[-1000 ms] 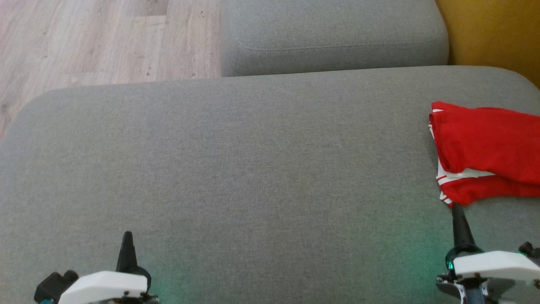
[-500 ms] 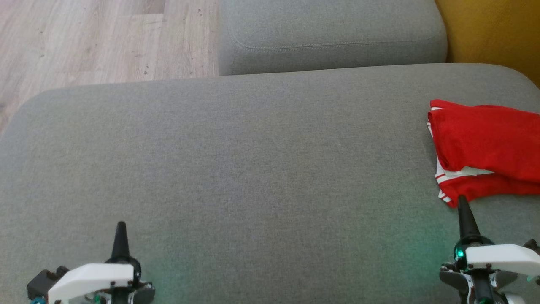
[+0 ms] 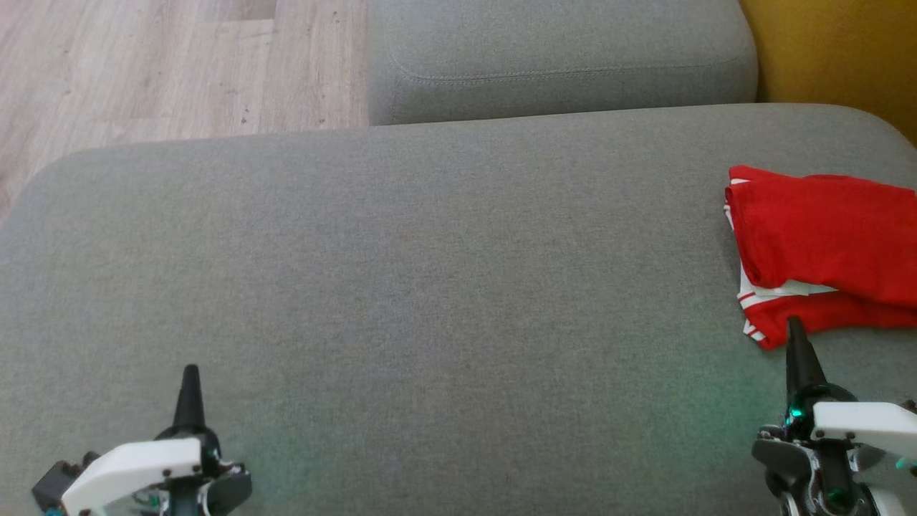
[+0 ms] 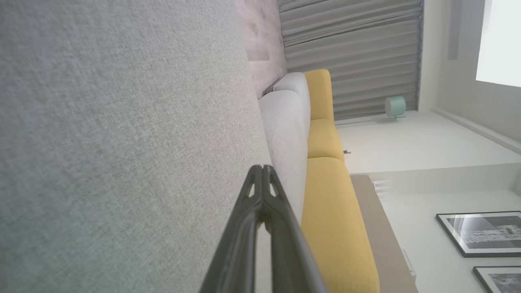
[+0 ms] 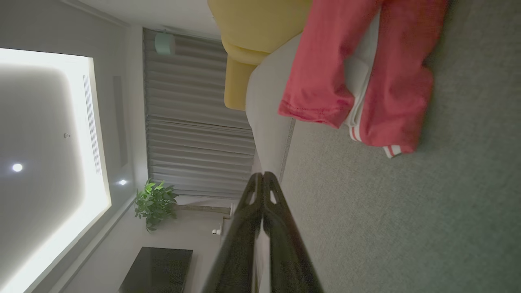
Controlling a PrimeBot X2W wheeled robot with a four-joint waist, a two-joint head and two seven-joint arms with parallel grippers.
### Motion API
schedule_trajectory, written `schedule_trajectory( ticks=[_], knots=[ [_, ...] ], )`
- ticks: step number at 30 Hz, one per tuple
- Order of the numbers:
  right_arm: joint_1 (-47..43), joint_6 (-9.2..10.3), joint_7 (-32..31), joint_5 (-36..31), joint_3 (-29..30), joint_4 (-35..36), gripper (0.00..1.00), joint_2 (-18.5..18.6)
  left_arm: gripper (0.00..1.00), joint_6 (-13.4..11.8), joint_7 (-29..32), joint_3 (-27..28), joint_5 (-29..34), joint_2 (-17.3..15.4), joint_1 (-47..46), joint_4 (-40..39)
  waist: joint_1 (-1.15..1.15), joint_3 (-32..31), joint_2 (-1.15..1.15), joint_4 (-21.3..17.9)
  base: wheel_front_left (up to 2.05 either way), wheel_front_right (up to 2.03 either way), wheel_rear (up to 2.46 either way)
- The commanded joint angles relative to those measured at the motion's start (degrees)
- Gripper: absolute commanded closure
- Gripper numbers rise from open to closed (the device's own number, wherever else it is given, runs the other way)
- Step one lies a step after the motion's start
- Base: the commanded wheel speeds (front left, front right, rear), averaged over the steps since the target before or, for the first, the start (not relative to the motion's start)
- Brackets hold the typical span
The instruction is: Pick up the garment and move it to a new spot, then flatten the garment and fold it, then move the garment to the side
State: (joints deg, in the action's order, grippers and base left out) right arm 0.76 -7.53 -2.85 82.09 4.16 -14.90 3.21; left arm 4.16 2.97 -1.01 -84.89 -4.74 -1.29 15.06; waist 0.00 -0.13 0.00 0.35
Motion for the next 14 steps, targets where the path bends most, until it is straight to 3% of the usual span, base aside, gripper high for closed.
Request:
schedule_trajectory(
  ticks=[1,14],
  knots=[
    [3.3,0.04,-0.4,1.8,-0.7,1.7,1.00,1.2,1.00,0.9,0.5,2.7,-1.1,-0.1,-3.3,-1.4,0.00,0.0,0.00,0.0,0.00,0.00,0.00],
    [5.1,0.04,-1.9,11.3,0.3,1.0,1.00,1.1,1.00,3.2,2.9,6.7,-7.5,1.3,-4.8,-1.0,0.00,0.3,0.00,-0.3,0.00,0.00,0.00]
  ],
)
